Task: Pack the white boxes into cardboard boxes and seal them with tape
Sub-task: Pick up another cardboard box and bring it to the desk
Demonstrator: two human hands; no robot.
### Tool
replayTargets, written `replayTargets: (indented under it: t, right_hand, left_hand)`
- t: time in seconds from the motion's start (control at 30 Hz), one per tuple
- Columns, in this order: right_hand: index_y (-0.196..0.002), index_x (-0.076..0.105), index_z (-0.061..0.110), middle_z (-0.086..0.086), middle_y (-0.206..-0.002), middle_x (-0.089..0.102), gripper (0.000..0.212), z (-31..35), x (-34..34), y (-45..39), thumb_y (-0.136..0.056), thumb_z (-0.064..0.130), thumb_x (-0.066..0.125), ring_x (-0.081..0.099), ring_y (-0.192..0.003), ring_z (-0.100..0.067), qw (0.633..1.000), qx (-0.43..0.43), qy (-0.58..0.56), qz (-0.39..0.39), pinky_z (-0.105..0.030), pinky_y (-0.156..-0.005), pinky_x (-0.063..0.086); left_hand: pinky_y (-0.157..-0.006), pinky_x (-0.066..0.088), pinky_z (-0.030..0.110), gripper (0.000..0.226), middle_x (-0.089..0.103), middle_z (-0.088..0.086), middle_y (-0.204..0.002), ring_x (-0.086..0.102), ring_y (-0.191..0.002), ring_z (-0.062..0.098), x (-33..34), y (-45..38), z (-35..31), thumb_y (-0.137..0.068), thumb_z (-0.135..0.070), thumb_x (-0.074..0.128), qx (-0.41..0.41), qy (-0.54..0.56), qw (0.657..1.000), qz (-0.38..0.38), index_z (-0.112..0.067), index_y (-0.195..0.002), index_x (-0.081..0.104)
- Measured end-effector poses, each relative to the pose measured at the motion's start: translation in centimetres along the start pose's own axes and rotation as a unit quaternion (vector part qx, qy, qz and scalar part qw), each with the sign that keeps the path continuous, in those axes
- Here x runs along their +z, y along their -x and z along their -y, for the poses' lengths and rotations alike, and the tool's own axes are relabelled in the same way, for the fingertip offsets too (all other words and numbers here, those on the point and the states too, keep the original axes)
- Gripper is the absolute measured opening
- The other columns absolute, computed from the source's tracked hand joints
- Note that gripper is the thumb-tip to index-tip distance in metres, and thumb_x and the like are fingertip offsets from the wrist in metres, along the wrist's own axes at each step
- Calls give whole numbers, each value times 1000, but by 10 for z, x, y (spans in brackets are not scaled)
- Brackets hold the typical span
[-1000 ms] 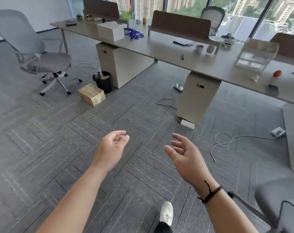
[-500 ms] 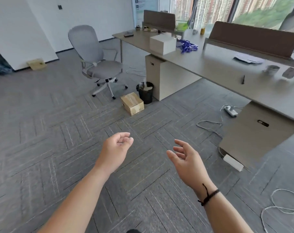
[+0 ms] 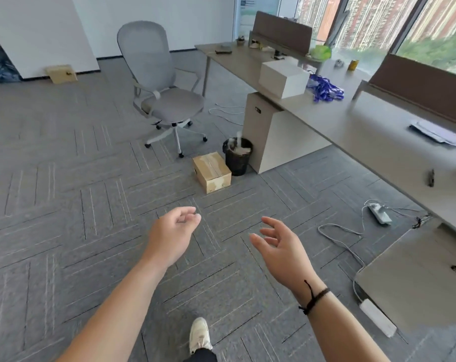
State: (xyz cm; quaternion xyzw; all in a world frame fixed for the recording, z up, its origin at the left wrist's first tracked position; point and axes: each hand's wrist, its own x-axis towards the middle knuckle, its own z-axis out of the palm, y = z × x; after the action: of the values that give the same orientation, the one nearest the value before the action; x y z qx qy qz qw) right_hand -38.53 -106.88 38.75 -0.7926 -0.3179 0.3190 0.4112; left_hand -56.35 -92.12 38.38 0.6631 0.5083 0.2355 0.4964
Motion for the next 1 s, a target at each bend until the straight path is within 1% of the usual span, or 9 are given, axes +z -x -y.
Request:
replayTargets:
  t: [0.1,0.2,0.37,0.47,0.63,0.7,0.8,0.9,1.0]
  right_hand:
    - [-146,47,34,9,-133,60,58,46,8,-71,-93,44,68,59,-121,-9,1000,-18,11,5,-41,-103,53]
    - [-146,47,35,10,-132,60,57,81,16,-131,-93,43,67,59,-121,-8,999,-30,6,9,-41,-104,52]
    - [-146,47,34,8,-134,60,58,105,31,-224,-93,43,67,59,-122,-9,999,-17,4,34,-41,-104,52]
    - [-146,47,33,8,-132,60,57,110,41,-289,-94,43,67,59,-120,-10,999,-6,0,50,-39,-102,53]
    - [-143,48,35,9,-129,60,55,119,52,-416,-93,43,68,61,-117,-9,997,-14,-20,77,-39,-98,56]
    - [-143,48,36,9,-128,60,54,127,49,-472,-93,43,67,61,-117,-9,995,-19,-33,88,-38,-94,57]
    - [-144,49,34,7,-131,62,55,141,37,-556,-93,43,67,62,-116,-9,995,-21,-33,87,-41,-97,56]
    - [-145,48,33,7,-131,62,56,157,21,-625,-93,43,67,62,-117,-10,995,-16,-27,95,-41,-100,54]
    - [-146,47,32,6,-134,62,57,168,14,-685,-93,45,66,62,-119,-11,995,-12,-15,100,-44,-99,55]
  left_hand:
    - [-77,41,16,24,64,-20,-106,58,-102,-4,-14,-75,-27,-98,-35,61,14,4,1000,-1,-27,-120,67]
    - [-74,39,13,25,65,-16,-109,56,-98,-7,-28,-140,-51,-98,-36,61,20,3,1000,-8,-27,-120,67]
    - [-73,39,12,24,65,-16,-107,57,-97,-7,-34,-228,-66,-98,-35,61,12,-1,1000,-17,-27,-120,68]
    - [-74,40,14,24,65,-15,-107,58,-97,-5,-28,-282,-62,-98,-34,61,-9,-12,1000,-16,-26,-119,68]
    - [-77,44,21,22,65,-16,-106,58,-95,-6,-10,-393,-73,-98,-34,62,-34,-43,998,-37,-27,-118,69]
    - [-74,42,18,21,65,-15,-106,58,-94,-5,1,-445,-88,-98,-34,62,-35,-58,997,-45,-27,-117,69]
    - [-71,39,13,25,66,-14,-109,58,-95,-7,21,-523,-120,-99,-34,61,-33,-74,996,-39,-24,-120,68]
    - [-73,38,10,24,64,-19,-109,56,-98,-9,40,-585,-153,-99,-35,60,-25,-90,995,-24,-27,-120,67]
    - [-76,38,10,26,63,-21,-108,55,-100,-11,53,-639,-172,-99,-36,59,-16,-102,995,-13,-28,-122,67]
